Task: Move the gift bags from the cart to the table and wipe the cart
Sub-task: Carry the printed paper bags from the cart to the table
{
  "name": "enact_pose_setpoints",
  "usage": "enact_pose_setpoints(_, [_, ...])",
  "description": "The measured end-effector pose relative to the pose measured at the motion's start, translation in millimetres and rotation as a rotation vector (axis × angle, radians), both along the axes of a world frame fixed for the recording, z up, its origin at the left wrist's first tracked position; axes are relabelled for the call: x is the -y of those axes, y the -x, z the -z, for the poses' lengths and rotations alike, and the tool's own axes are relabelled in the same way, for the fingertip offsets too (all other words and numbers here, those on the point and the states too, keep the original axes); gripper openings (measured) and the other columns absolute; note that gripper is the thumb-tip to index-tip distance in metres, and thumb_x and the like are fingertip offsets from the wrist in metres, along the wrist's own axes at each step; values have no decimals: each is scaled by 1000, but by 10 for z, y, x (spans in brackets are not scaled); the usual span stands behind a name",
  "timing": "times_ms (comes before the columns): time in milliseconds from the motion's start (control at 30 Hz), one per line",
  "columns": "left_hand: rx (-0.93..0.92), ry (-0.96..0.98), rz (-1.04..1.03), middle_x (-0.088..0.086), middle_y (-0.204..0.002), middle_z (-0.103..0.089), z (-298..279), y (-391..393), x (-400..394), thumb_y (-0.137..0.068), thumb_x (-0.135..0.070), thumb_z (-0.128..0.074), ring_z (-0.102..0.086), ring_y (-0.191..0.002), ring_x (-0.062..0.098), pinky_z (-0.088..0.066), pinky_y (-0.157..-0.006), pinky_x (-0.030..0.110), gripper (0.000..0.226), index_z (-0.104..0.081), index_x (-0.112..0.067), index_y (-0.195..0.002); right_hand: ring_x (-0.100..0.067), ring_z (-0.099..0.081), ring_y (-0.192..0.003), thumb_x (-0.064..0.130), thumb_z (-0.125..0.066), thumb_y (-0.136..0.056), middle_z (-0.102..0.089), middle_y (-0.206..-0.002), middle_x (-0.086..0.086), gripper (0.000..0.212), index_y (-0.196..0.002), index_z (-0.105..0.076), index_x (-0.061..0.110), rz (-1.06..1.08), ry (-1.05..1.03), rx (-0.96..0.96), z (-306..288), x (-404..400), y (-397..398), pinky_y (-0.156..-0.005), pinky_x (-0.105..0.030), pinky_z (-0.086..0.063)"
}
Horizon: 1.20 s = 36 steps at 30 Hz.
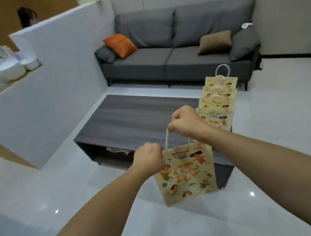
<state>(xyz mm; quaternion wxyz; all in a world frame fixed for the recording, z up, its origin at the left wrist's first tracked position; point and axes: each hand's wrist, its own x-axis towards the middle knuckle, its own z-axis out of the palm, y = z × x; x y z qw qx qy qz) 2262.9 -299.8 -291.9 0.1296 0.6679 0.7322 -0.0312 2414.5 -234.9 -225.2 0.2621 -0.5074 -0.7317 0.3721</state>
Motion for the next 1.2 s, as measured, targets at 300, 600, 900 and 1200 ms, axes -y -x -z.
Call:
enact_pose_setpoints(300, [101,132,324,-1,-92,-67,313,-176,-850,-87,-28,-56,-65,-84,21,-60,-75,40,12,-67,-25,-91,-8,-34,-41,2,-79,-71,-33,-41,9,58,-38,-34,18,375,50,76,310,-343,-331,-59,-33,-49])
enact_pose_setpoints(600, [90,134,443,5,-101,-65,681,-458,-1508,-92,-24,-54,-64,-93,28,-54,-75,38,11,-63,-20,-98,-34,-67,-106,6,-79,-67,-43,-54,-3,53,-42,-33,15,559,106,39,746,-790,-680,-75,-39,-58])
enact_pose_setpoints(900, [92,215,416,2,-97,-63,1133,-906,-2380,-90,-27,-56,-55,-81,22,-44,-66,32,10,-63,-22,-96,-34,-70,-99,6,-79,-68,-27,-36,11,53,-33,-40,16,513,243,100,1202,-1633,-1077,-82,-46,-58])
enact_pose_setpoints(1200, [0,260,369,7,-107,-65,1556,-1383,-3082,-94,-25,-53,-63,-95,29,-46,-69,33,22,-70,-21,-107,-30,-66,-111,15,-76,-69,-54,-62,-15,39,-49,-42,14,515,337,99,1765,-2299,-1533,-68,-43,-54])
